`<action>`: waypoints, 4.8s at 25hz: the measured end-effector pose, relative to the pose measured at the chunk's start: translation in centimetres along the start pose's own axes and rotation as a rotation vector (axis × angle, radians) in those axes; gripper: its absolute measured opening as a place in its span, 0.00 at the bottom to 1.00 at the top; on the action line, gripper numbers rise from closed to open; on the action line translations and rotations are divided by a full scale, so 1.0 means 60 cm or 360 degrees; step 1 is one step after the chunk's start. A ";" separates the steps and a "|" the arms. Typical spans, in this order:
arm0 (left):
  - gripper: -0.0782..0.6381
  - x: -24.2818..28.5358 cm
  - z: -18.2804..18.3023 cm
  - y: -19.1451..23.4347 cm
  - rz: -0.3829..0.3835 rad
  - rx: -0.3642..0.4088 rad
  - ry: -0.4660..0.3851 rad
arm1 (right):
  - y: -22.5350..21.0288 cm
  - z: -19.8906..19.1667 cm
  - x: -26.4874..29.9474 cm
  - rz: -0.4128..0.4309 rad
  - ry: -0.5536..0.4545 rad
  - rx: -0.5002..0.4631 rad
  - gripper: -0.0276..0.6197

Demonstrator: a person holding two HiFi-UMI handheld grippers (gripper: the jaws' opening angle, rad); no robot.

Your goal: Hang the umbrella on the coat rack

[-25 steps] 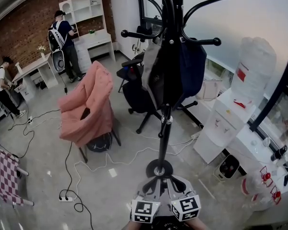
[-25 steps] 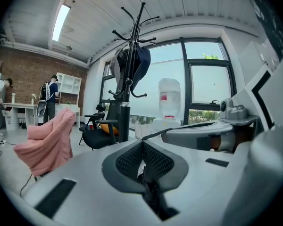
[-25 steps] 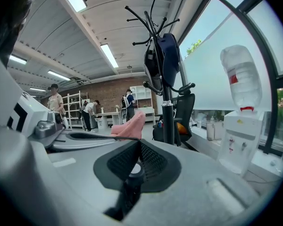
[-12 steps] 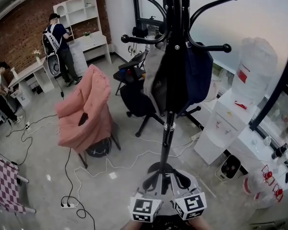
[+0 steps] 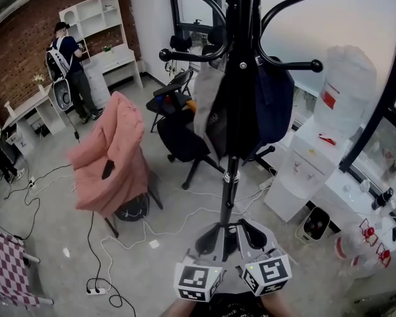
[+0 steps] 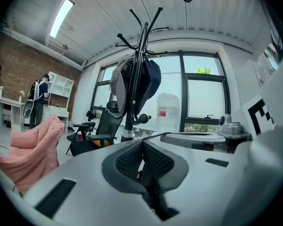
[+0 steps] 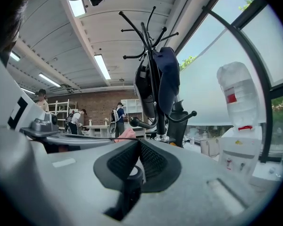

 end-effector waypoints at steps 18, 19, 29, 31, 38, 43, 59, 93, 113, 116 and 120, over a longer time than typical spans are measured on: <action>0.12 0.057 0.076 0.033 -0.0109 -0.0010 -0.0062 | -0.025 0.064 0.052 -0.0053 -0.0040 -0.0038 0.06; 0.12 0.060 0.076 0.036 -0.0104 -0.0013 -0.0055 | -0.026 0.066 0.056 -0.0050 -0.0035 -0.0040 0.06; 0.12 0.098 0.072 0.052 -0.0119 -0.0045 0.0016 | -0.043 0.061 0.084 -0.0067 0.0039 -0.0016 0.06; 0.12 0.106 0.070 0.054 -0.0126 -0.0047 0.0030 | -0.047 0.060 0.089 -0.0075 0.0046 0.0000 0.06; 0.12 0.137 0.063 0.062 -0.0133 -0.0039 0.0078 | -0.063 0.052 0.109 -0.0094 0.0073 0.0031 0.06; 0.12 0.156 0.056 0.065 -0.0145 -0.0032 0.0117 | -0.073 0.043 0.118 -0.0114 0.0118 0.0004 0.06; 0.12 0.199 0.037 0.071 -0.0146 -0.0001 0.0202 | -0.088 0.024 0.150 -0.0128 0.0173 -0.0008 0.06; 0.13 0.183 -0.010 0.078 -0.0292 -0.0178 0.0139 | -0.091 -0.006 0.135 0.0088 0.0155 0.0102 0.20; 0.27 0.065 -0.106 0.022 -0.0233 -0.0165 0.0265 | -0.053 -0.085 0.023 0.0159 0.0311 0.0169 0.24; 0.26 0.040 -0.126 0.003 -0.0205 -0.0154 0.0282 | -0.042 -0.108 -0.003 0.0178 0.0358 0.0211 0.13; 0.20 0.003 -0.157 -0.022 -0.0166 -0.0178 0.0326 | -0.025 -0.130 -0.036 0.0197 0.0401 0.0181 0.05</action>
Point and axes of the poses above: the fingertips, and each gripper's own axes: x forward along the fingers, y to its left, z out of its top, the point moved 10 cm from there along -x, backward along the fingers, and after that the axes turned 6 degrees about z, right-handed, at the moved point
